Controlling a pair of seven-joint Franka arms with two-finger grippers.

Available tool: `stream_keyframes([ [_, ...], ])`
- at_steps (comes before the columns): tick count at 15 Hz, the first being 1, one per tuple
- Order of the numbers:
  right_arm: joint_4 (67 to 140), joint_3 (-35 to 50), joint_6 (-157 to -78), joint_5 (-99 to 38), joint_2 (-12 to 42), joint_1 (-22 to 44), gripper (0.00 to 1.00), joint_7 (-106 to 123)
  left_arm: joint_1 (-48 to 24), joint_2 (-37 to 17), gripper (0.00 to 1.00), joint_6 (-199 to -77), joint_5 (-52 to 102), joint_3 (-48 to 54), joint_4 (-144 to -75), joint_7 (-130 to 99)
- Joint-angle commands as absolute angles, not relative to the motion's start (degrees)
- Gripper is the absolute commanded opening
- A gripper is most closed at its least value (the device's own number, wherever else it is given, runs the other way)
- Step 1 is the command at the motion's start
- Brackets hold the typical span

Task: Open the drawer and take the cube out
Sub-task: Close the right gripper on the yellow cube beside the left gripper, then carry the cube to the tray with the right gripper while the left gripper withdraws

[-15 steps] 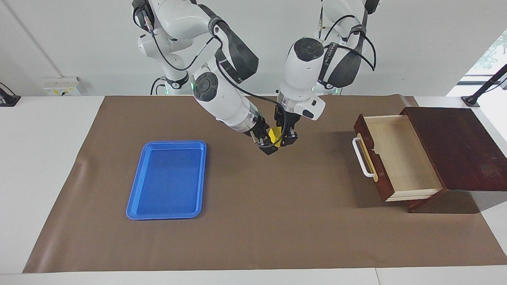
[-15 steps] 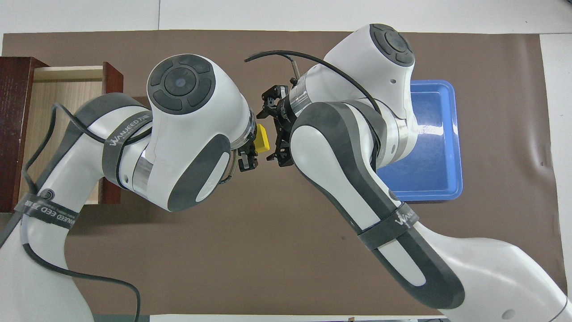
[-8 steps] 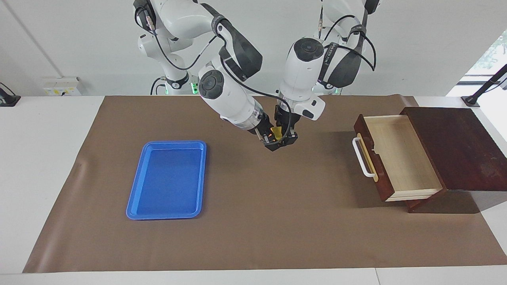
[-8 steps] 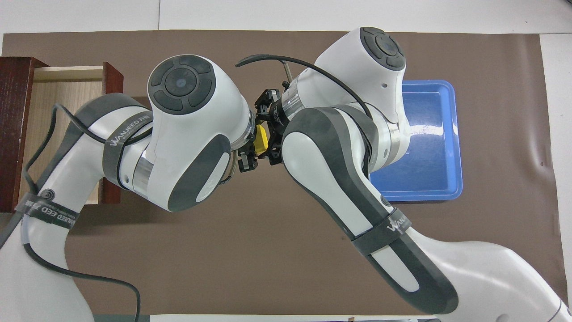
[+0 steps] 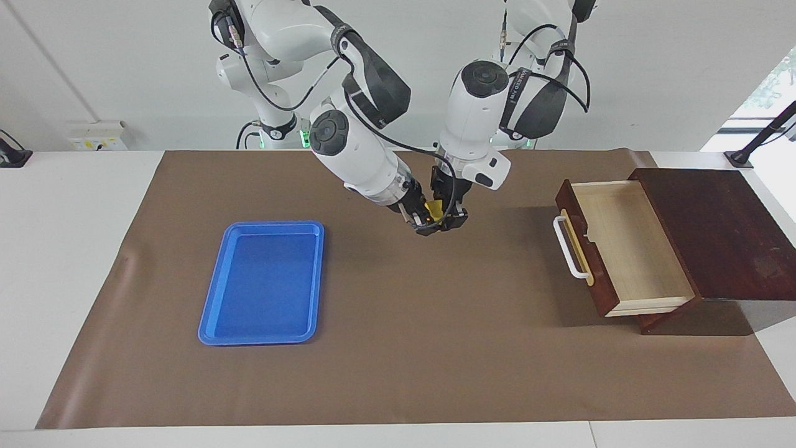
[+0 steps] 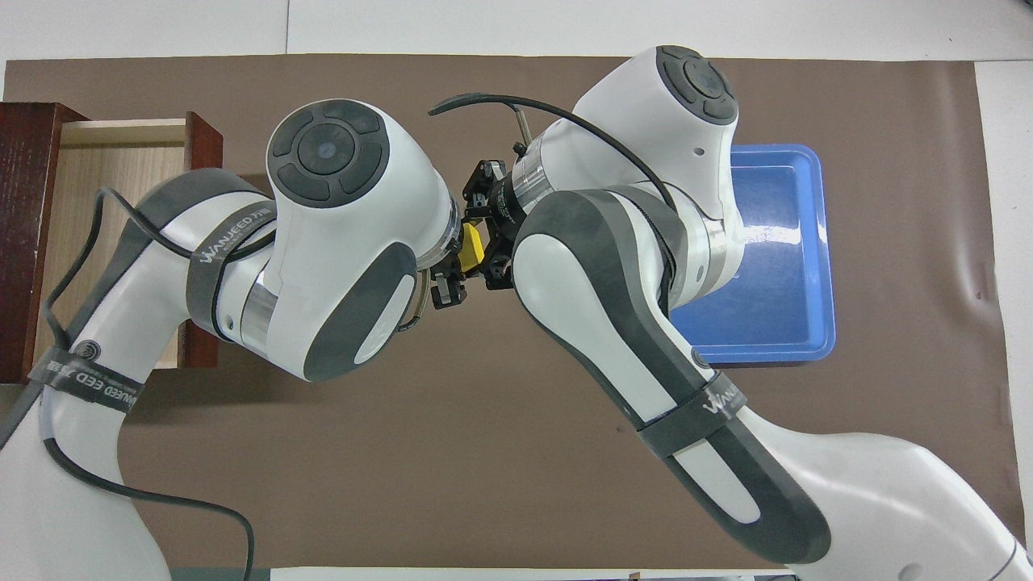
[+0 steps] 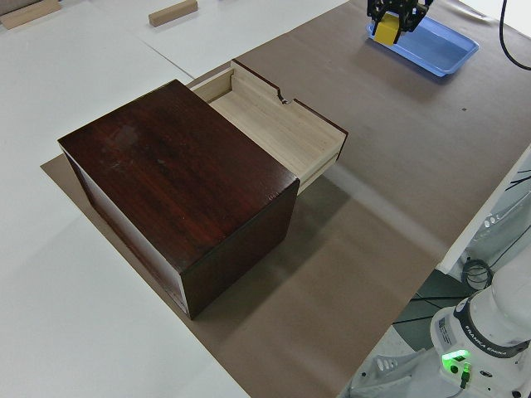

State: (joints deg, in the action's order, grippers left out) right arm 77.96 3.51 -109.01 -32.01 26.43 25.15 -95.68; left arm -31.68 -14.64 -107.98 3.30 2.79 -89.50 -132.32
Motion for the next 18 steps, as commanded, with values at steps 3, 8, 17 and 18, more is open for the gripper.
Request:
stream_keyframes([
  [3, 76.9, 3.8, -108.9, -33.4, 27.1, 23.6, 0.00, -92.1, -31.6, -14.0, 0.27, -108.2, 2.9, 2.9, -90.4, -131.2],
  [8, 77.0, 3.8, -109.0, -33.4, 27.1, 23.5, 0.00, -91.9, -30.3, -13.3, 1.00, -106.8, 2.2, 2.3, -89.7, -130.9],
  [17, 79.0, 3.8, -107.2, -35.2, 26.7, 15.2, 0.00, -83.9, -16.3, -8.3, 1.00, -100.0, 1.8, 2.3, -96.5, -115.9],
  [18, 79.8, 3.7, -107.1, -35.2, 26.5, 13.0, 0.00, -83.1, -15.0, -8.3, 1.00, -99.5, 1.5, 2.3, -96.5, -114.0],
])
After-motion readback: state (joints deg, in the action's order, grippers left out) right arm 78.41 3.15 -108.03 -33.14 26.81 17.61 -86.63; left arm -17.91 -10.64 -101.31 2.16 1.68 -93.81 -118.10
